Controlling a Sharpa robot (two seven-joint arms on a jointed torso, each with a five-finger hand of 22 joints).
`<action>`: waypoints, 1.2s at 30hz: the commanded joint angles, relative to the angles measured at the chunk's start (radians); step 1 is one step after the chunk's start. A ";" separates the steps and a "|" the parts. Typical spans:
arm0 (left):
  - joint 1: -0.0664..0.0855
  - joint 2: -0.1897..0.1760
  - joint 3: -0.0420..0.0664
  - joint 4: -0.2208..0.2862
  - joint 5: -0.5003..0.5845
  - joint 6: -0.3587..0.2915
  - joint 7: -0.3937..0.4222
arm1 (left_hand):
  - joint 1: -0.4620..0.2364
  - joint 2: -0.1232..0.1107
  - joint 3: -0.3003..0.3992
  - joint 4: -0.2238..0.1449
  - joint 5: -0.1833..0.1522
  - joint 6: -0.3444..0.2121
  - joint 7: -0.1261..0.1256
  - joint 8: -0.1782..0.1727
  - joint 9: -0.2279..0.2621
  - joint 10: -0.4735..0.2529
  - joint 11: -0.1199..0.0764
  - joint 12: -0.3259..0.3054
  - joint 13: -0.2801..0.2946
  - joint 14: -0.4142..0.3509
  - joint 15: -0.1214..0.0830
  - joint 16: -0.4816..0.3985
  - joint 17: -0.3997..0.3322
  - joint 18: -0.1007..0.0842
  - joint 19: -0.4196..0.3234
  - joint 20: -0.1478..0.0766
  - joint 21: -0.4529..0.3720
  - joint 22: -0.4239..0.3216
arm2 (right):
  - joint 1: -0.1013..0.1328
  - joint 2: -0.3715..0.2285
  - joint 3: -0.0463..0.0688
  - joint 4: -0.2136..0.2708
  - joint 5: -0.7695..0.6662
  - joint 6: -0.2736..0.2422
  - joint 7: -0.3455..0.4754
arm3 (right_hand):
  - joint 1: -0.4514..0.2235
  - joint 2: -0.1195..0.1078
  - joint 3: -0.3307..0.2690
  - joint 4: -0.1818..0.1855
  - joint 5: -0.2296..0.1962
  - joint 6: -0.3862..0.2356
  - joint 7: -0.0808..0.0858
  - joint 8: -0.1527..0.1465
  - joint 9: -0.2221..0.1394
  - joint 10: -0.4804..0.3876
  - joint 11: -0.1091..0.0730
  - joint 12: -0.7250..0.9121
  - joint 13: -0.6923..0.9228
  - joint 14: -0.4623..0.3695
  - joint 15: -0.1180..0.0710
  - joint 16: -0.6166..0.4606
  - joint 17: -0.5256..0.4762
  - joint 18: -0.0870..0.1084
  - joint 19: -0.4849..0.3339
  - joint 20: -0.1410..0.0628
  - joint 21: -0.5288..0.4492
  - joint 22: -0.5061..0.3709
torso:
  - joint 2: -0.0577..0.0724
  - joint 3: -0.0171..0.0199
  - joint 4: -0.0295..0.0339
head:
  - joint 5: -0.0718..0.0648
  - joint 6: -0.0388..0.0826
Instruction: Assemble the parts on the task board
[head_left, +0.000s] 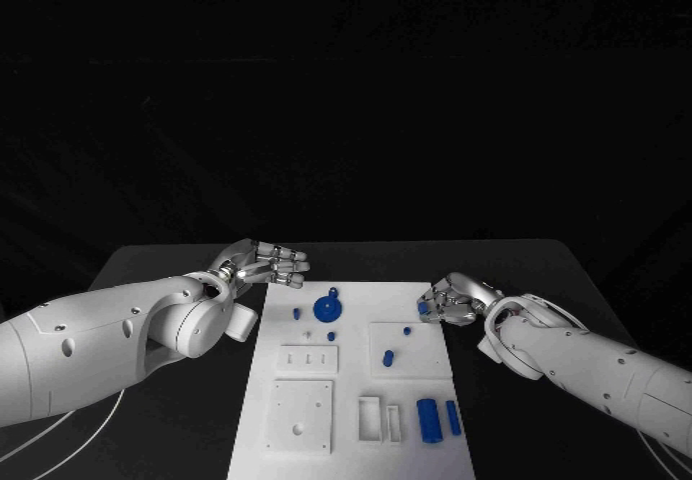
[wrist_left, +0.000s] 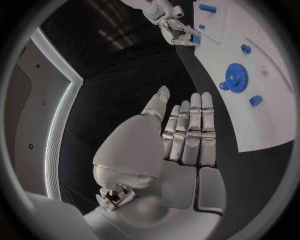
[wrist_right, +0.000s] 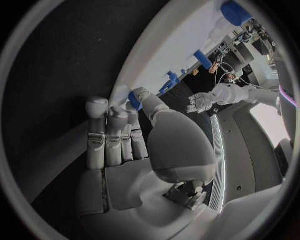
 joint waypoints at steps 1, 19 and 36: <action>0.000 0.001 0.001 0.002 -0.005 0.015 0.002 | 0.007 0.005 -0.002 -0.001 -0.001 -0.008 -0.001 0.000 0.001 -0.007 -0.002 0.003 0.002 0.000 0.006 0.005 0.001 -0.015 0.000 0.003 0.003 -0.002 | -0.004 0.003 -0.003 -0.001 -0.005 0.012 0.003 | 0.001 0.015 -0.011 0.001 -0.016 0.022 0.009 0.004 0.010 -0.003 0.007 0.006 0.000 0.000 0.009 0.006 0.001 -0.001 0.000 0.008 -0.004 0.068 | 0.001 -0.0002 0.0007 | -0.001 -0.001; 0.001 0.003 0.001 0.003 -0.043 0.030 -0.029 | -0.014 0.023 -0.002 0.020 -0.006 0.059 -0.028 0.006 0.004 0.069 -0.032 0.004 0.002 0.060 -0.023 0.054 0.015 -0.018 0.037 -0.020 0.034 0.014 | 0.000 0.002 -0.002 0.051 0.000 -0.074 -0.074 | 0.001 0.026 -0.060 0.021 -0.031 0.067 -0.008 0.004 0.023 0.022 -0.004 0.018 0.002 0.019 0.000 0.021 0.010 -0.005 0.021 0.000 0.007 0.071 | -0.003 -0.0013 -0.0001 | -0.001 0.008; 0.037 0.037 0.006 -0.005 -0.168 0.085 -0.240 | -0.057 0.031 -0.030 0.098 -0.020 0.153 -0.071 0.002 0.004 0.243 -0.093 0.005 0.004 0.128 -0.075 0.199 0.065 -0.048 0.092 -0.078 0.127 0.072 | 0.069 0.004 0.000 0.198 -0.068 -0.006 -0.266 | -0.004 0.017 -0.040 0.030 -0.034 0.072 -0.010 0.004 0.029 0.032 -0.007 0.013 -0.001 0.027 -0.004 0.029 0.024 -0.009 0.035 -0.004 0.038 0.078 | -0.041 -0.0132 -0.0076 | 0.017 0.020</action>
